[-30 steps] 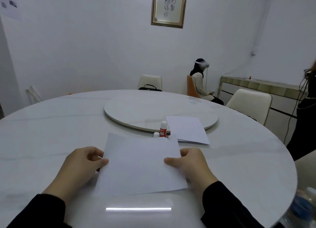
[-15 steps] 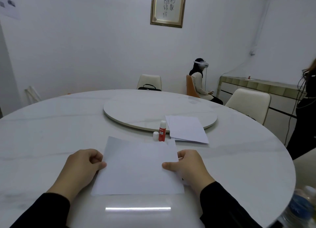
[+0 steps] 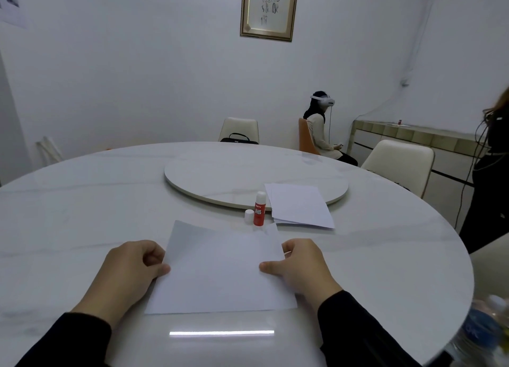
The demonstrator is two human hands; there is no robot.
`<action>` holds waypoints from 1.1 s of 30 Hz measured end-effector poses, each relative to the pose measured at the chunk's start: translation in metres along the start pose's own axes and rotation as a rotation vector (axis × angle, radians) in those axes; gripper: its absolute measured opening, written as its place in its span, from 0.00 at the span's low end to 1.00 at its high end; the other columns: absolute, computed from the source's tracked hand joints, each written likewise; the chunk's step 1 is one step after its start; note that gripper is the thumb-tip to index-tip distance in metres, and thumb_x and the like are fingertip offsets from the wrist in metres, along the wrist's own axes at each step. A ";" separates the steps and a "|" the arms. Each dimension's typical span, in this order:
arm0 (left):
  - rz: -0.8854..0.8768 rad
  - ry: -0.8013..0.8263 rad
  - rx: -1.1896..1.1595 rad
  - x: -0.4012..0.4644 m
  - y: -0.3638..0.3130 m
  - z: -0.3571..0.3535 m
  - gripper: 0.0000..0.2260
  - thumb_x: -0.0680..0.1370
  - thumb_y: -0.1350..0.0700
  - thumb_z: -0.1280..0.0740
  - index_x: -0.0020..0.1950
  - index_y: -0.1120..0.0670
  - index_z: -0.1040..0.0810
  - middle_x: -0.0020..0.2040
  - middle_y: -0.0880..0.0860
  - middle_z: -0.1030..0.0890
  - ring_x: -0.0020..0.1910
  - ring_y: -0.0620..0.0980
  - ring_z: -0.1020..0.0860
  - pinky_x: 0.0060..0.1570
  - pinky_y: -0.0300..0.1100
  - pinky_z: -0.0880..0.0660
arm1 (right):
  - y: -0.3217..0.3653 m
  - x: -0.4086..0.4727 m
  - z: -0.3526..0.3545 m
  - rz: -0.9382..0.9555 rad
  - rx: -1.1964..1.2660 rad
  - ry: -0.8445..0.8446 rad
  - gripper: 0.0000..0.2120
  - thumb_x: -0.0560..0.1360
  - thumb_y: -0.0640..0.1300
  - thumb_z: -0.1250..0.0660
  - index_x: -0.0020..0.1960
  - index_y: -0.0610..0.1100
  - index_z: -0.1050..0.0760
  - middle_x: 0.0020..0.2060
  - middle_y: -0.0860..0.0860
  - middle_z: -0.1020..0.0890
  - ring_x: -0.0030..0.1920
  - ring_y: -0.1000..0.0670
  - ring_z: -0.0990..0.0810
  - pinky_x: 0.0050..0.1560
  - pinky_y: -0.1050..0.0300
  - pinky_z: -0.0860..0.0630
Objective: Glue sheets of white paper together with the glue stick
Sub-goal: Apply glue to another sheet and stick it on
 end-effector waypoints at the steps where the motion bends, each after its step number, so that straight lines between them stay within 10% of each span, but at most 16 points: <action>1: -0.015 -0.005 0.019 -0.001 -0.001 0.000 0.05 0.68 0.61 0.25 0.36 0.54 0.20 0.35 0.51 0.18 0.37 0.47 0.22 0.33 0.33 0.34 | 0.000 0.000 0.000 0.004 -0.006 0.003 0.27 0.61 0.46 0.20 0.51 0.30 0.22 0.52 0.36 0.19 0.37 0.49 0.27 0.40 0.57 0.25; 14: -0.030 -0.004 0.182 -0.004 -0.004 -0.010 0.07 0.73 0.58 0.30 0.45 0.48 0.26 0.45 0.51 0.24 0.43 0.49 0.27 0.43 0.39 0.34 | 0.004 -0.001 0.000 0.039 -0.151 -0.089 0.20 0.62 0.49 0.21 0.47 0.40 0.22 0.45 0.48 0.19 0.46 0.48 0.20 0.36 0.63 0.29; 18: -0.085 0.048 0.357 -0.002 -0.007 -0.014 0.11 0.76 0.55 0.36 0.36 0.42 0.30 0.46 0.49 0.27 0.49 0.50 0.26 0.48 0.42 0.27 | 0.012 -0.012 0.003 0.090 -0.355 -0.125 0.26 0.66 0.55 0.25 0.58 0.42 0.28 0.52 0.49 0.24 0.49 0.49 0.25 0.47 0.61 0.28; 21: -0.188 -0.006 0.495 -0.003 -0.028 -0.021 0.09 0.78 0.52 0.41 0.53 0.50 0.23 0.56 0.52 0.27 0.57 0.53 0.28 0.53 0.45 0.27 | 0.034 -0.021 -0.003 0.386 -0.540 -0.266 0.28 0.73 0.58 0.33 0.67 0.45 0.33 0.62 0.49 0.28 0.64 0.47 0.30 0.62 0.57 0.34; 25: -0.269 0.197 0.450 -0.006 -0.050 -0.062 0.26 0.80 0.45 0.53 0.76 0.54 0.43 0.77 0.52 0.43 0.76 0.50 0.45 0.73 0.45 0.46 | 0.041 -0.017 -0.049 0.556 -0.610 0.074 0.27 0.80 0.53 0.47 0.77 0.45 0.45 0.78 0.49 0.46 0.77 0.49 0.49 0.75 0.53 0.50; 33: -0.208 0.324 0.499 0.000 -0.029 -0.072 0.29 0.80 0.40 0.54 0.78 0.48 0.55 0.79 0.48 0.57 0.77 0.46 0.56 0.76 0.43 0.57 | 0.011 -0.001 -0.060 0.341 -0.698 0.271 0.35 0.78 0.64 0.55 0.79 0.48 0.56 0.79 0.52 0.55 0.78 0.53 0.56 0.77 0.53 0.57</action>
Point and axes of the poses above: each hand's wrist, its own x-axis towards the middle knuckle, its own z-axis out of the back of the hand, y = z × x, the point moved 6 cm from there along x, towards the middle knuckle
